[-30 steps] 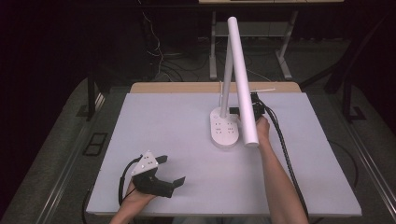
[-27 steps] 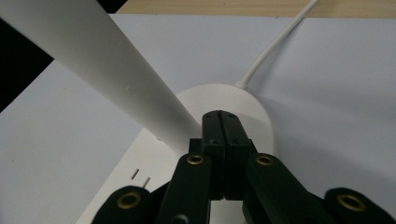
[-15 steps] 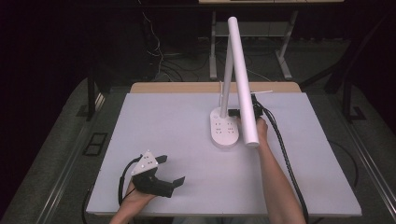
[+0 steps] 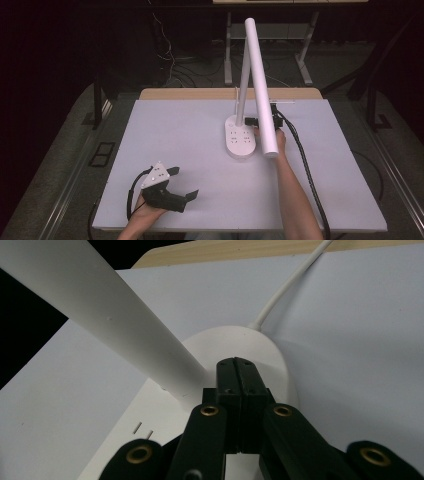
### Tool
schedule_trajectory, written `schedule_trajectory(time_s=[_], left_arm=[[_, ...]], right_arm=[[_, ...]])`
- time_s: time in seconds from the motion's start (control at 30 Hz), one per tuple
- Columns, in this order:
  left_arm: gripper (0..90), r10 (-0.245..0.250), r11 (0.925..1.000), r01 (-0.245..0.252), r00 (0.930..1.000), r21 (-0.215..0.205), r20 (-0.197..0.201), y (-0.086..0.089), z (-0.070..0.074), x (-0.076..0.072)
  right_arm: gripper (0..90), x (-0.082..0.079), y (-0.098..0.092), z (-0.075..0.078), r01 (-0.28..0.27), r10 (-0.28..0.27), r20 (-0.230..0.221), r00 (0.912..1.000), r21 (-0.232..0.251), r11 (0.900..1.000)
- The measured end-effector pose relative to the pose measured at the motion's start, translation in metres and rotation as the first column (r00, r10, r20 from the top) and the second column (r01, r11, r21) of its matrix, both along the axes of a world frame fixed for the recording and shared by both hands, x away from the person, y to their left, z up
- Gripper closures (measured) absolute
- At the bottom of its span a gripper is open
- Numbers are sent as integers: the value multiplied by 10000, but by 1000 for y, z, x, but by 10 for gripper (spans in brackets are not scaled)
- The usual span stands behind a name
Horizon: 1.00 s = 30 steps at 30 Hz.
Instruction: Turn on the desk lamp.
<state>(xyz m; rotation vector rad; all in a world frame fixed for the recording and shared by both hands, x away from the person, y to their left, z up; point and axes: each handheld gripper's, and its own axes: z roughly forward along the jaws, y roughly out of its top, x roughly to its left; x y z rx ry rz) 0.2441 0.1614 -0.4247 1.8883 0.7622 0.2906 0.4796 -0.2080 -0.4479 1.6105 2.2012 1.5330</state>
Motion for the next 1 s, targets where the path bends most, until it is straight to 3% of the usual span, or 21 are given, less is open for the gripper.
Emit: schedule_trajectory(time_s=[0.13, 0.33, 0.83, 1.0], left_arm=[[0, -3, 10000, 3, 10000, -5, -23, 0, 0, 0], [0, 12, 10000, -12, 10000, -25, -86, 0, 0, 1], [0, -69, 10000, 70, 10000, 47, -61, -1, 0, 0], [0, -70, 10000, 71, 10000, 62, -61, -1, 0, 1]], right_arm=[[893, 0, 2, 5, 20, -19, 32, 10000, -352, 9994], [893, -3, -1, 8, -172, 171, -38, 9998, -242, 9996], [893, -18, -15, 33, -640, 657, 782, 9948, -239, 9977], [892, -27, -21, 48, -839, 878, 1064, 9904, -408, 9956]])
